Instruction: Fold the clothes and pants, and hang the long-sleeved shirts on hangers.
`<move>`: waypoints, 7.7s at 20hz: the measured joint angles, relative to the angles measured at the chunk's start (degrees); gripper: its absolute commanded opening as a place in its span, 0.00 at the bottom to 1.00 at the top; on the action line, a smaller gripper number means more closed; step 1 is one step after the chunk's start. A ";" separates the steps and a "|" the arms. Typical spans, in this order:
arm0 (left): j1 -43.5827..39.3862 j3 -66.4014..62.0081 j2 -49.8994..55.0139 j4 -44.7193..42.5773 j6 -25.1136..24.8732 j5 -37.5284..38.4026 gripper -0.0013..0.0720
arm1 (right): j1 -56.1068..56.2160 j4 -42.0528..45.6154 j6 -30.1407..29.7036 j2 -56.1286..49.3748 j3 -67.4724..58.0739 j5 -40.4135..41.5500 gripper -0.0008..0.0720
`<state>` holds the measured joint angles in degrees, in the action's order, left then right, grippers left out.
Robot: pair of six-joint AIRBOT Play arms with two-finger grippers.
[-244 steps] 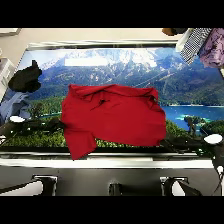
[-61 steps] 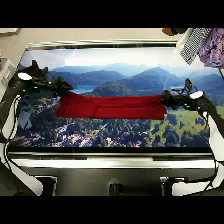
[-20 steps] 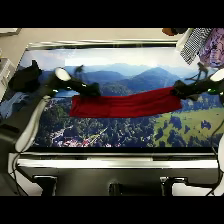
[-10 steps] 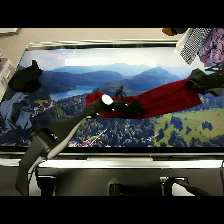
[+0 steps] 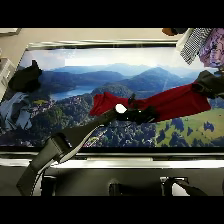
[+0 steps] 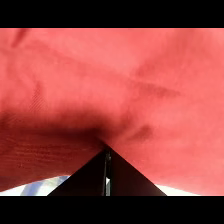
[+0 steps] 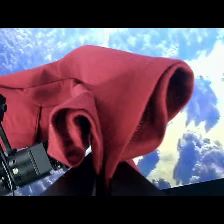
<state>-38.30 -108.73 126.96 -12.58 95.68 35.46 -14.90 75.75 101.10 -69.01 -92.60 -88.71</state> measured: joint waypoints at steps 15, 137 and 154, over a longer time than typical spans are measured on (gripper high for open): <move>29.79 -0.87 -24.35 -26.75 2.45 34.05 0.04 | 14.14 -11.78 6.99 -4.00 0.00 14.67 0.05; 55.32 0.20 -45.99 -60.98 3.39 62.71 0.05 | -26.73 45.75 26.84 -15.69 22.84 6.73 0.05; 51.54 0.79 -45.99 -61.00 1.11 58.40 0.04 | -25.92 40.59 25.00 -6.38 24.61 18.18 0.11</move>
<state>13.23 -107.94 80.97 -73.58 96.79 93.86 -40.82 116.33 126.10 -75.40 -67.99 -70.52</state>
